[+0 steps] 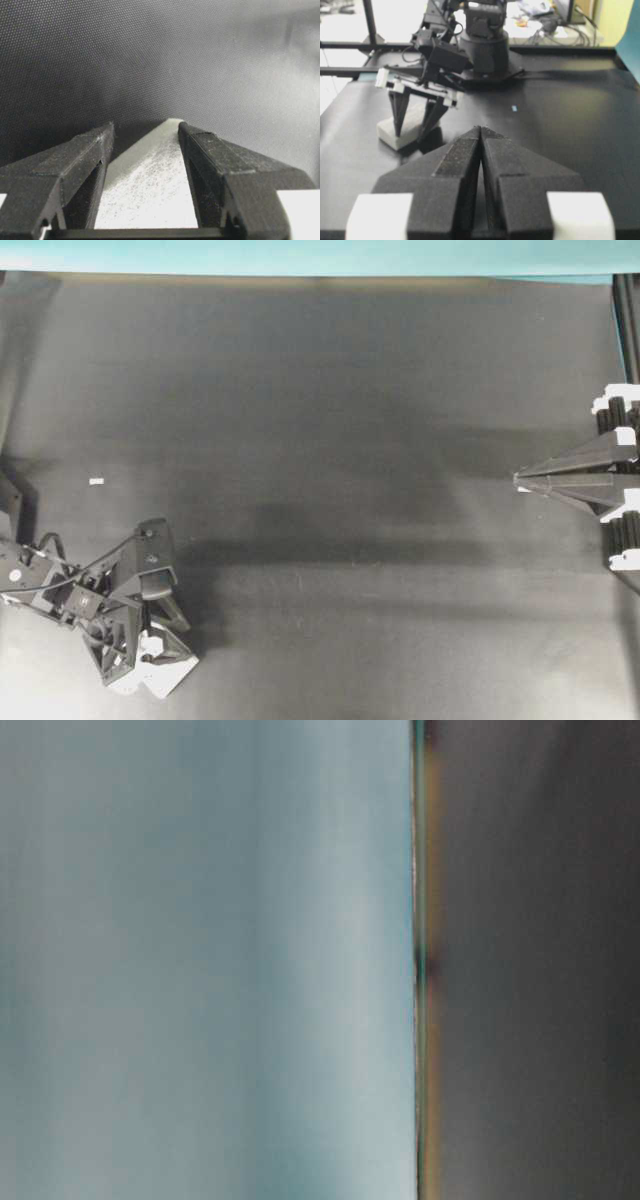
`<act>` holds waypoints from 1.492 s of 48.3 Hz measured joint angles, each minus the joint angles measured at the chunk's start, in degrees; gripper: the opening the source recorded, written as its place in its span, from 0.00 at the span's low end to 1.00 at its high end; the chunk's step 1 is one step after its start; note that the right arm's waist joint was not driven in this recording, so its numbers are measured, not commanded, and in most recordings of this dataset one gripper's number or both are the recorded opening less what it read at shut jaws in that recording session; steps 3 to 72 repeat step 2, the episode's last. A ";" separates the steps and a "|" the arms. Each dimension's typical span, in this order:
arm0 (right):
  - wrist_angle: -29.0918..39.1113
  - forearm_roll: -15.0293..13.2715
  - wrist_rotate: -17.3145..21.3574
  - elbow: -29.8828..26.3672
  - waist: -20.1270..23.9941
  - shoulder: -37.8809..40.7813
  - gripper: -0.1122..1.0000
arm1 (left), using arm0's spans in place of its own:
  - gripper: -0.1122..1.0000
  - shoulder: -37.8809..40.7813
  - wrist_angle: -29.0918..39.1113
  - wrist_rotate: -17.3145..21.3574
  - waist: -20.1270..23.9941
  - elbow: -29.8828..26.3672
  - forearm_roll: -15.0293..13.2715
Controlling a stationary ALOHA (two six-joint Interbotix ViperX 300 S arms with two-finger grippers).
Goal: Push the sponge with the left arm to wipe the table.
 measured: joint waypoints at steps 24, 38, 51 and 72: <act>-0.09 0.00 0.00 0.00 0.00 0.00 0.10 | 0.56 -0.18 0.00 0.44 0.26 -0.26 0.00; -0.09 0.00 0.00 0.00 0.00 0.00 0.10 | 0.56 -0.18 0.00 0.44 0.26 -0.26 0.00; -0.09 0.00 0.00 0.00 0.00 0.00 0.10 | 0.56 -0.18 0.00 0.44 0.26 -0.26 0.00; -0.09 0.00 0.00 0.00 0.00 0.00 0.10 | 0.56 -0.18 0.00 0.44 0.26 -0.26 0.00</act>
